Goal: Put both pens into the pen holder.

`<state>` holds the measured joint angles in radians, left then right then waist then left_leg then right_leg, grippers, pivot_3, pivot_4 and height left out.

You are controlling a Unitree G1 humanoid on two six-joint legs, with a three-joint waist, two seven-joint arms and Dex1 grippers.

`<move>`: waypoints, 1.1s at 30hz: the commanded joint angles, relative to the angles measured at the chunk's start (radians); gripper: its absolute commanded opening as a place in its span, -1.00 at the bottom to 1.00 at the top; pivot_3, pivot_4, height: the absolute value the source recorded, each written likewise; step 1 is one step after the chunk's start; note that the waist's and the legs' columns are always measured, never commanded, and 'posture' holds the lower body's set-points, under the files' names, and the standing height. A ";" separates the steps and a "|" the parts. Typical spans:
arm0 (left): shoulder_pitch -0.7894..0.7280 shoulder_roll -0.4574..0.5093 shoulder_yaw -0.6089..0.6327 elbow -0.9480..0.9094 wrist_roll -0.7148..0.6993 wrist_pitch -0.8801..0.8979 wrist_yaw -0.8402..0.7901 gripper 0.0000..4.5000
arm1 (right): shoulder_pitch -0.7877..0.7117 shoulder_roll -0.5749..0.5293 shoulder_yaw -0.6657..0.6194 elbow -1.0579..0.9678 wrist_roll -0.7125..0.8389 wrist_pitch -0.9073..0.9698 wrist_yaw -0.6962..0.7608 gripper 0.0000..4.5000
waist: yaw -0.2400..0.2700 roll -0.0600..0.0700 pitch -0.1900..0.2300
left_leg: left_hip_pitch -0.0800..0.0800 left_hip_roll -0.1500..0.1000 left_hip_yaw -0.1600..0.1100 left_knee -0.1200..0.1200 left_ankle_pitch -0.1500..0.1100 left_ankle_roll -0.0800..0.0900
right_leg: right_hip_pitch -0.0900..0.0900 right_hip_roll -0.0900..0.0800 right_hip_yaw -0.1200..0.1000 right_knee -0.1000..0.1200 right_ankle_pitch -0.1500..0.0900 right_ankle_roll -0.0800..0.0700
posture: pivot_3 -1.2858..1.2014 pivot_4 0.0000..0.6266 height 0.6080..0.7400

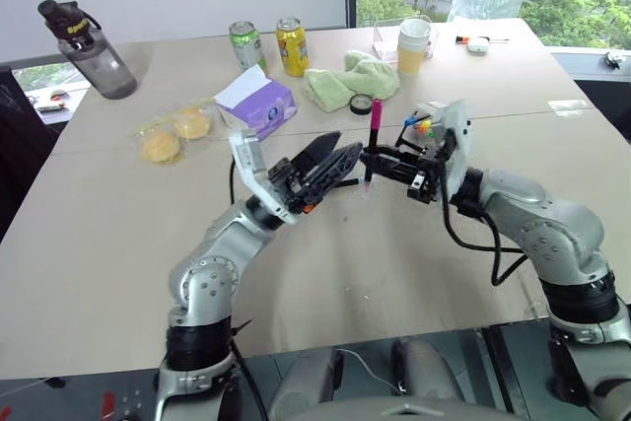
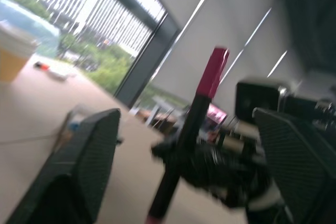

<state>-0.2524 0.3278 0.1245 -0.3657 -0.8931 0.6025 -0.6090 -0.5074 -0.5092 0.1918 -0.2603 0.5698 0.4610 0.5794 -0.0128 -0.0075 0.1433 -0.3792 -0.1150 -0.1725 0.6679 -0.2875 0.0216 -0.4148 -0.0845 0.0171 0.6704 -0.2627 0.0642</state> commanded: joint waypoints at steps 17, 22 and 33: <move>-0.049 0.179 -0.065 -0.128 0.231 0.028 0.083 0.95 | -0.280 0.019 0.009 0.826 -0.675 -1.218 -0.020 -1.00 | -0.003 0.001 0.002 | 0.000 0.001 0.000 -0.002 0.000 0.000 | -0.001 0.001 0.003 -0.001 0.000 0.000 | 0.03 -0.52 1.00; -0.029 0.186 -0.062 -0.149 0.235 0.017 0.076 0.95 | -0.321 0.023 0.005 0.942 -0.711 -1.285 -0.045 -1.00 | -0.005 0.002 0.002 | 0.000 0.001 0.001 -0.002 0.000 0.000 | -0.001 0.001 0.004 -0.001 0.000 0.000 | 0.03 -0.52 1.00; -0.032 0.195 -0.083 -0.159 0.272 -0.019 0.036 1.00 | -0.382 0.036 0.001 1.062 -0.743 -1.249 -0.060 -0.18 | -0.006 0.002 0.002 | 0.000 0.001 0.001 -0.002 0.000 0.000 | -0.001 0.001 0.005 -0.001 0.000 0.000 | 0.03 -0.52 1.00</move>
<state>-0.2731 0.5138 0.0359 -0.4848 -0.6246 0.6034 -0.5651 -0.8530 -0.4762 0.2168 0.8068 -0.1755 -0.8038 0.5381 -0.0190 -0.0058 0.1458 -0.3792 -0.1141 -0.1716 0.6660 -0.2873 0.0213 -0.4156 -0.0832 0.0220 0.6691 -0.2624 0.0641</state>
